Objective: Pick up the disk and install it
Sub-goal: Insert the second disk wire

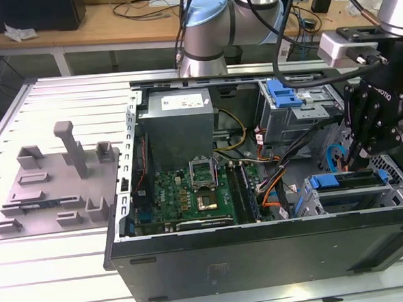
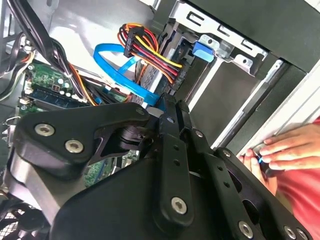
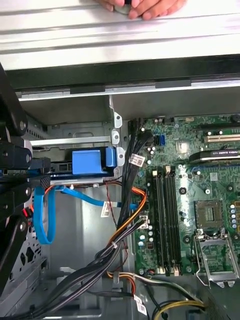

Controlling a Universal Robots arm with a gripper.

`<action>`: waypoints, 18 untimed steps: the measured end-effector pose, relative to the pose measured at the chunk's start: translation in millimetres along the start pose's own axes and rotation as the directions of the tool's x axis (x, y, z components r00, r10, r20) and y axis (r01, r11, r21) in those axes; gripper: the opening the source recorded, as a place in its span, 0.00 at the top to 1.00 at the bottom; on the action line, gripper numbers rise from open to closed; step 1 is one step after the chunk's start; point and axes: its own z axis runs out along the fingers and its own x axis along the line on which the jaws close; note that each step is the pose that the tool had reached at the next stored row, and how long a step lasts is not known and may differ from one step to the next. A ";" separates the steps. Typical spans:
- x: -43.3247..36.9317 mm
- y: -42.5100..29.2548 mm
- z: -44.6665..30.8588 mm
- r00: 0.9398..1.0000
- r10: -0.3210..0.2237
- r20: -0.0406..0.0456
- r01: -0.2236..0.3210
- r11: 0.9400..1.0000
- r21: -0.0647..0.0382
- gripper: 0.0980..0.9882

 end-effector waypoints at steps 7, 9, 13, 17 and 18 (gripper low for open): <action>3.1 -0.1 0.5 1.000 -0.003 0.015 0.003 1.000 0.001 0.93; 3.1 -0.1 0.5 1.000 -0.003 0.015 0.003 1.000 0.001 0.93; 3.1 0.0 0.5 1.000 -0.003 0.016 0.003 1.000 0.001 0.93; 4.0 -0.1 0.6 0.999 -0.004 0.033 0.004 1.000 0.001 0.93; 4.5 -0.1 0.6 0.999 -0.004 0.038 0.004 1.000 0.001 0.93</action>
